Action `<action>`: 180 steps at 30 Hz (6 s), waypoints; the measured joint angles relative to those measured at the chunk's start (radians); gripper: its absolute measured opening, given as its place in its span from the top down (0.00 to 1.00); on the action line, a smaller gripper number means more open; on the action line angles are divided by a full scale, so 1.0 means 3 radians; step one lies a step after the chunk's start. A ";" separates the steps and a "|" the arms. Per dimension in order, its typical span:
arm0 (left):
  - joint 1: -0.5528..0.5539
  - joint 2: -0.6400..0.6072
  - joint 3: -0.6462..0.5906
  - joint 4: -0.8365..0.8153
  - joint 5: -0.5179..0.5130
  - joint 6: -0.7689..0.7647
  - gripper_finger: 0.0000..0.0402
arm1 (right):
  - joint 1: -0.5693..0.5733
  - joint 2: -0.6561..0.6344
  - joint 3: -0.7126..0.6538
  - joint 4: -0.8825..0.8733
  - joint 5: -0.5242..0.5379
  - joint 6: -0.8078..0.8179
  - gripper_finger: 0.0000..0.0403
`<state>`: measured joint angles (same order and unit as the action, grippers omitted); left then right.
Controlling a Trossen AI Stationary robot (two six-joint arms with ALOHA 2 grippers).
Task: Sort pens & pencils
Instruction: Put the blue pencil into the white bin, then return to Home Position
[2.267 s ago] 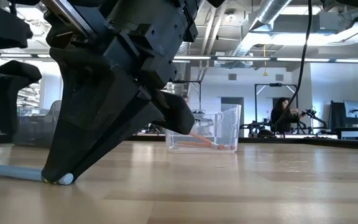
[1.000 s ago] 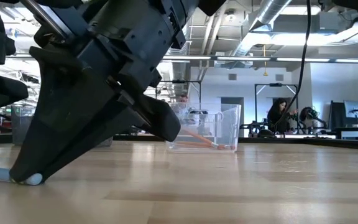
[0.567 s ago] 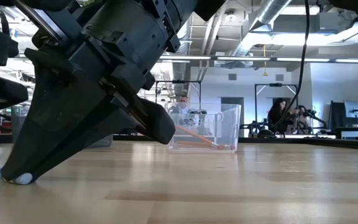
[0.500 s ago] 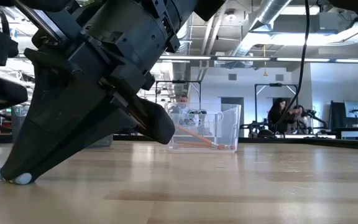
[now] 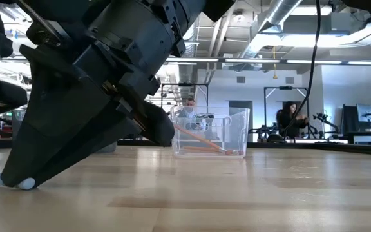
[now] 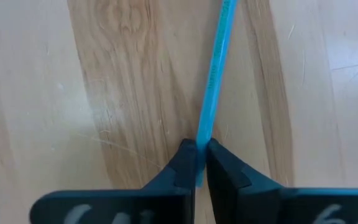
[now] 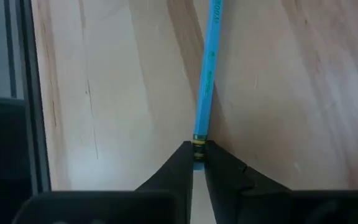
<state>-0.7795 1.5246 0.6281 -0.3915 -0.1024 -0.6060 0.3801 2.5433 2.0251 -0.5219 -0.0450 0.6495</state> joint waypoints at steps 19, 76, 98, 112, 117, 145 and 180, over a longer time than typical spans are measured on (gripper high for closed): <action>0.0003 0.0020 0.0554 -0.0414 -0.0511 0.0620 1.00 | 0.0415 -0.0611 -0.0017 -0.2345 0.1591 0.0534 0.83; 0.2743 0.0760 0.1918 -0.1016 -0.2098 0.5467 1.00 | 0.0539 -0.2531 -0.4149 -0.0318 0.2472 0.1999 0.83; 0.2530 0.0757 0.2432 -0.1922 -0.1616 0.4962 1.00 | 0.0454 -0.2526 -0.4150 -0.0337 0.2476 0.1996 0.83; 0.2527 0.0964 0.2382 -0.1794 -0.2035 0.5245 1.00 | 0.0454 -0.2526 -0.4151 -0.0326 0.2476 0.1998 0.83; 0.2548 0.1237 0.2384 -0.1760 -0.2341 0.5218 1.00 | 0.0454 -0.2526 -0.4152 -0.0315 0.2475 0.1996 0.83; 0.2600 0.1212 0.2488 -0.1184 -0.1991 0.5572 1.00 | 0.0454 -0.2525 -0.4152 -0.0319 0.2494 0.1994 0.83; 0.3111 0.0072 0.2576 -0.0898 0.0150 0.3508 0.86 | 0.0441 -0.3370 -0.4156 -0.0489 0.3390 0.1222 0.83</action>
<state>0.1538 1.5461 1.4010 -0.6608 -0.0574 0.4465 0.5124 1.5322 0.7784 -0.6687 0.9721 1.0162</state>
